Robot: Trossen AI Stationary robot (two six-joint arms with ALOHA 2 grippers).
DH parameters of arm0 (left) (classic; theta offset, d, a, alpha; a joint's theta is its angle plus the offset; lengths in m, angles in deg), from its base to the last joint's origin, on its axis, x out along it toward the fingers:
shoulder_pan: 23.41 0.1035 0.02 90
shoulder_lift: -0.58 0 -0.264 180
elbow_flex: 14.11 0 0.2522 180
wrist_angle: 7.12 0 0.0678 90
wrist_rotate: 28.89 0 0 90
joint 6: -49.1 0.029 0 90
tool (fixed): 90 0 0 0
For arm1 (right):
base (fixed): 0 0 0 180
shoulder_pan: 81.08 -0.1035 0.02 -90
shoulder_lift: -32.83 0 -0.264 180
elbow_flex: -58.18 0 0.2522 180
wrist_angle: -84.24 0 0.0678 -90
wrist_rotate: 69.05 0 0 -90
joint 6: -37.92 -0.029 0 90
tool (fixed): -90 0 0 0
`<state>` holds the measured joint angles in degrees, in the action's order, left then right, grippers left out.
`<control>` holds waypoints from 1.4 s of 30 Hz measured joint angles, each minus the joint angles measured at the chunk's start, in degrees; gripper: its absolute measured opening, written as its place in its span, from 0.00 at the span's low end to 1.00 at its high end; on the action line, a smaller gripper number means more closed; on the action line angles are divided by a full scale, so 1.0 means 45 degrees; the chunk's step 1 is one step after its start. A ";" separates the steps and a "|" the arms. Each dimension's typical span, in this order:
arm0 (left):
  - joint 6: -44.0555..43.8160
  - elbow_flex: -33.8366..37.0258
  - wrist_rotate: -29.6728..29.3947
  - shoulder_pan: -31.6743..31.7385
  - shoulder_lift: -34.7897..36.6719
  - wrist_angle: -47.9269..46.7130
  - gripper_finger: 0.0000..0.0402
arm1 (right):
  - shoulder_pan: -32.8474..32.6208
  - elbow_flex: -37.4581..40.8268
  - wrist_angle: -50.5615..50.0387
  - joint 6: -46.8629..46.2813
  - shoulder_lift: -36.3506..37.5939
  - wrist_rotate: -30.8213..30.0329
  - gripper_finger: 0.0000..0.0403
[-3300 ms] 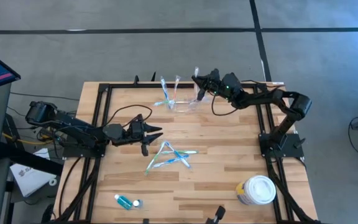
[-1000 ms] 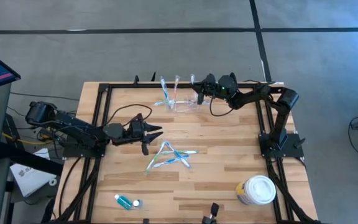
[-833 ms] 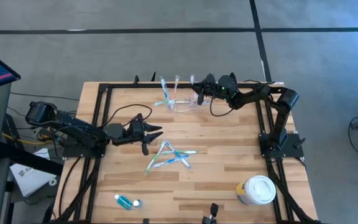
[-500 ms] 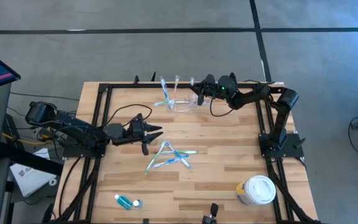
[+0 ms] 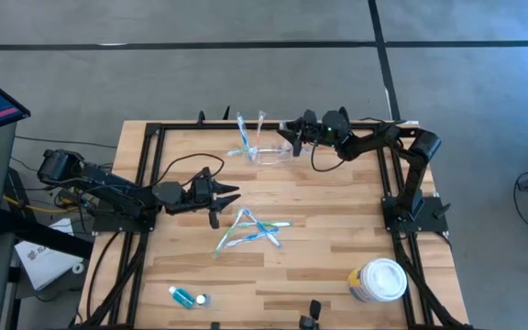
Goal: Pick & Place toothbrushing station
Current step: Put the blue mouthwash into the transparent organizer
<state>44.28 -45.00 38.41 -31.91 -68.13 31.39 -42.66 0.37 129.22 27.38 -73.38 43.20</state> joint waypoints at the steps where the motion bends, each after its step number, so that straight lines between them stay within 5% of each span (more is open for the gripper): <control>1: 0.0000 0.0000 0.0000 0.0000 0.0000 0.0000 0.24 | -0.0009 0.0000 0.0000 -0.0004 0.0004 0.0031 0.39; 42: 0.0000 0.0000 0.0001 -0.0001 0.0000 -0.0079 0.24 | -0.0381 -0.0005 -0.3520 0.0735 0.3757 0.0766 0.39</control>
<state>44.28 -45.00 38.41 -31.91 -68.13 31.04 -44.38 0.34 113.38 30.68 -56.48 46.64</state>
